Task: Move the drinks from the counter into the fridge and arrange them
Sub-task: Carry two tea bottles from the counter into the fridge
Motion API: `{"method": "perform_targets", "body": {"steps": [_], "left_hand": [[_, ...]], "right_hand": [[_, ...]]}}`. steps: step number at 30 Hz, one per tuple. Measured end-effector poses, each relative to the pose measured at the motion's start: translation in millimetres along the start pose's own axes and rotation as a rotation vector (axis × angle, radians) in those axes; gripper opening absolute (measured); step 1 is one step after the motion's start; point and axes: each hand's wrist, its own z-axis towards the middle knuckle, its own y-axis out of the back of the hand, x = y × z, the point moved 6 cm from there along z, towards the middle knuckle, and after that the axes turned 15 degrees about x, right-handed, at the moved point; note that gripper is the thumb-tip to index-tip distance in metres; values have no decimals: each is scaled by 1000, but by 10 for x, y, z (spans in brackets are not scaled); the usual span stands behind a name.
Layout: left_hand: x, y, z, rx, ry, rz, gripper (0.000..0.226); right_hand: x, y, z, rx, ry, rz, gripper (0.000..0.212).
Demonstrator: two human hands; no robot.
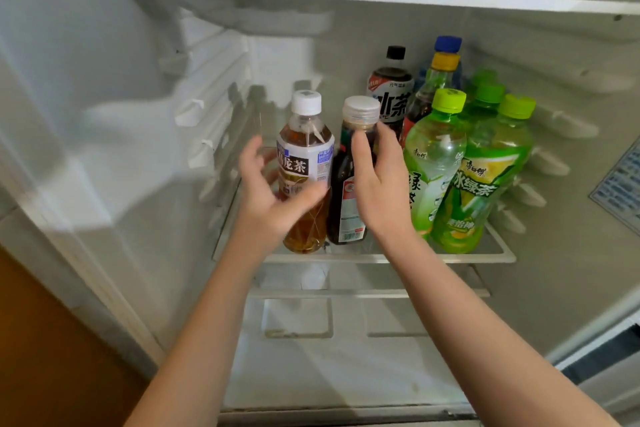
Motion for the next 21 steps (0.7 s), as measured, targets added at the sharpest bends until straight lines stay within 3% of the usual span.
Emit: {"method": "perform_targets", "body": {"steps": [2,5,7,21], "left_hand": [[226,-18,-166,54,59,101,93],[420,-43,-208,65,92,108,74],[441,-36,-161,86,82,136,65],[729,-3,695,-55,83,393,53]], "right_hand": [[-106,-72,-235,53,-8,-50,39],[-308,-186,-518,150,-109,-208,83],[-367,-200,-552,162,-128,-295,98],[-721,-390,70,124,-142,-356,95]]}}
